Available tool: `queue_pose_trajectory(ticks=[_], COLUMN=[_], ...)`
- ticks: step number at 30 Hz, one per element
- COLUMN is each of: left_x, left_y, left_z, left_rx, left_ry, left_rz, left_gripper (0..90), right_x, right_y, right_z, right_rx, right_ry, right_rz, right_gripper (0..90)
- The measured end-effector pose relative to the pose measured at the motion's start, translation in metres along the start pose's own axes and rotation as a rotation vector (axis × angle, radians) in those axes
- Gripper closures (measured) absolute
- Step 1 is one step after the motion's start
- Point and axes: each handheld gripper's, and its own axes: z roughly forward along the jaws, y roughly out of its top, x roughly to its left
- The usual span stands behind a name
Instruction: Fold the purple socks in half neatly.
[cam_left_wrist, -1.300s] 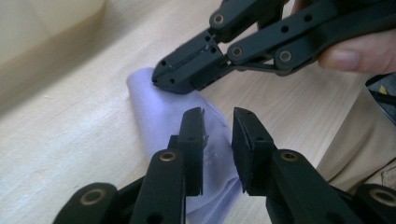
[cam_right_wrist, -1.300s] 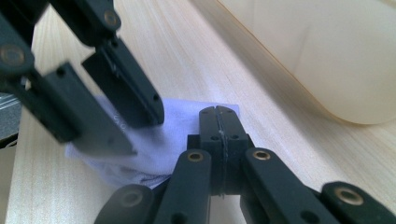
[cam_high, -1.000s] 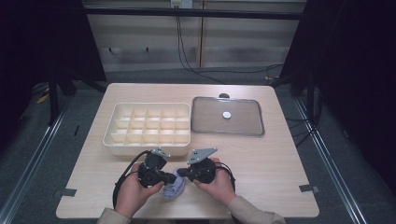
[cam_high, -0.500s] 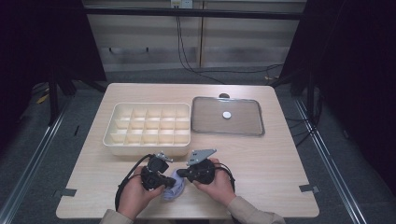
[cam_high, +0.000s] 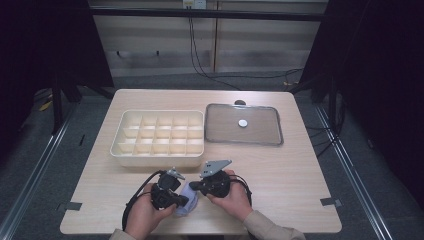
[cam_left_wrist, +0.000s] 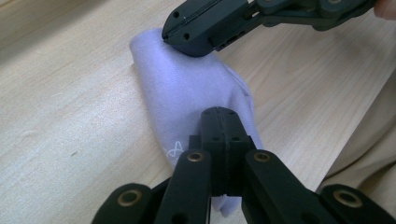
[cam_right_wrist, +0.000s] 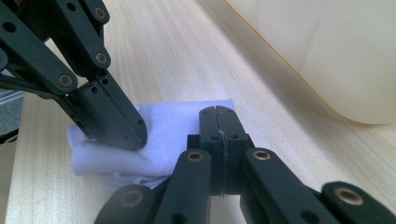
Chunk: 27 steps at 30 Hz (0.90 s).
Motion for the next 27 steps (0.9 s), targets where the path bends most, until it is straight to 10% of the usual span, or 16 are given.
queue_pose_trajectory(ticks=[27], left_x=[-0.006], left_y=[-0.002], left_z=[-0.003], left_rx=[0.032], left_ry=[0.023], left_rz=[0.001], left_gripper=[90.0], right_x=[0.0], right_y=[-0.001], right_z=[0.001], right_rx=[-0.003], right_ry=[0.005], right_rz=[0.0], right_gripper=[90.0])
